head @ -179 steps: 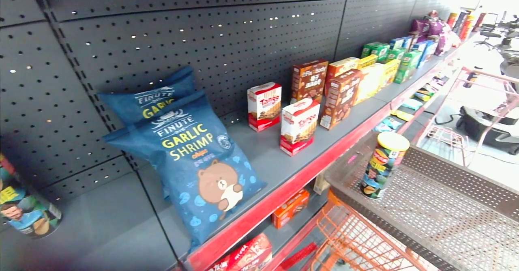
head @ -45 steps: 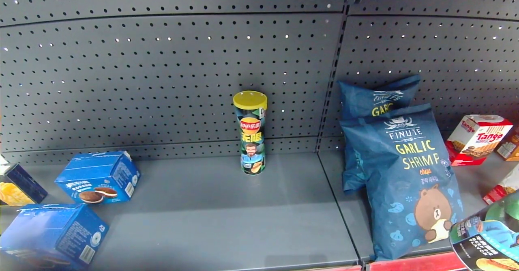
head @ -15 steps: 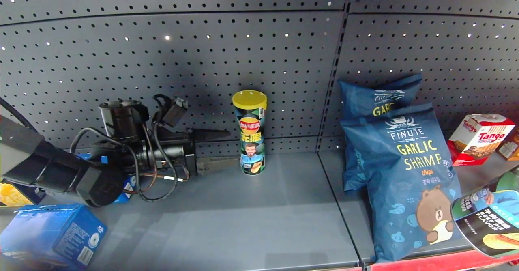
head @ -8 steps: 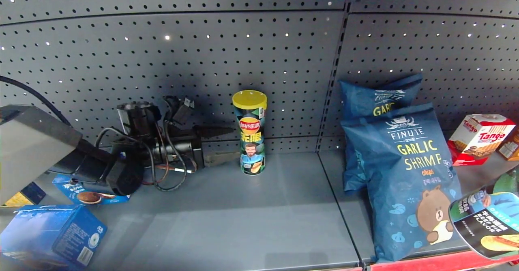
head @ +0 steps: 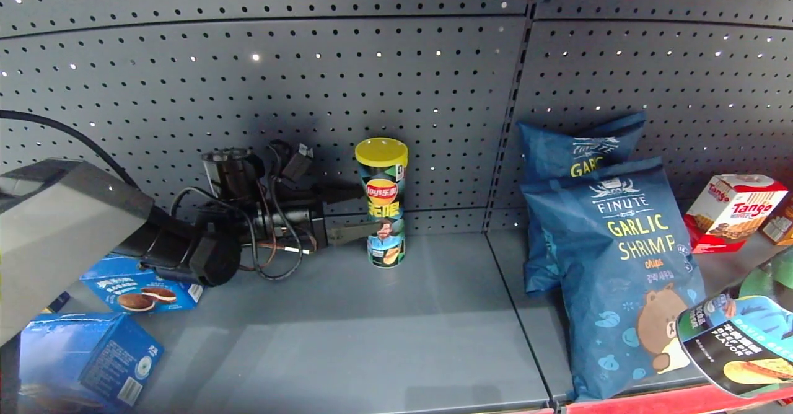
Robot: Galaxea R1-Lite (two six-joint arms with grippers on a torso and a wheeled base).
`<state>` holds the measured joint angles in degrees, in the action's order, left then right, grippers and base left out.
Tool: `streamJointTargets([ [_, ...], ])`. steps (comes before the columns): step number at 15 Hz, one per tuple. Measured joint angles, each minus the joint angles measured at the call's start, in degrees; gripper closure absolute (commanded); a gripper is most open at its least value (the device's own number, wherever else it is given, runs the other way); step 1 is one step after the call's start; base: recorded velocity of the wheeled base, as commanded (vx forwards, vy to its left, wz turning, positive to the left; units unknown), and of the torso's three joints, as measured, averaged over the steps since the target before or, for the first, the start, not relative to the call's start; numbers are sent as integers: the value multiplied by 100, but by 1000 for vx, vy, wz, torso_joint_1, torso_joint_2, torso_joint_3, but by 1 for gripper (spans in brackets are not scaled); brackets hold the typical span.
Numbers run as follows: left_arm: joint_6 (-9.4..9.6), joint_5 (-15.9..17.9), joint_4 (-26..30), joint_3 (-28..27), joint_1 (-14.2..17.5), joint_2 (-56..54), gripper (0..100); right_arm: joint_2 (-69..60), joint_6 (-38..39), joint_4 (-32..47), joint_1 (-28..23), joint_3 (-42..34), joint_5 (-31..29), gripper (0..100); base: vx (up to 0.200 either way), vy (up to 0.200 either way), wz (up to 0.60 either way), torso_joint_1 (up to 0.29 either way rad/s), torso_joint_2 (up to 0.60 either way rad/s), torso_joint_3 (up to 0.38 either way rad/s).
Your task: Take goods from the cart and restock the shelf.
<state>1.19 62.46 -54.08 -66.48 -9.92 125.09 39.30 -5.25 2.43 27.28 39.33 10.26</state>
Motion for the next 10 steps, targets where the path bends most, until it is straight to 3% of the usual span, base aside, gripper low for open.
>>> streamJointTargets([
  [5, -195, 11, 9, -563, -221, 278, 0, -15, 0, 2, -13, 9, -6, 100, 0, 0, 0, 0, 0, 0],
  [10, -226, -12, 87, -725, -372, 485, 0, -30, 1, 2, -22, 6, -11, 100, 0, 0, 0, 0, 0, 0],
])
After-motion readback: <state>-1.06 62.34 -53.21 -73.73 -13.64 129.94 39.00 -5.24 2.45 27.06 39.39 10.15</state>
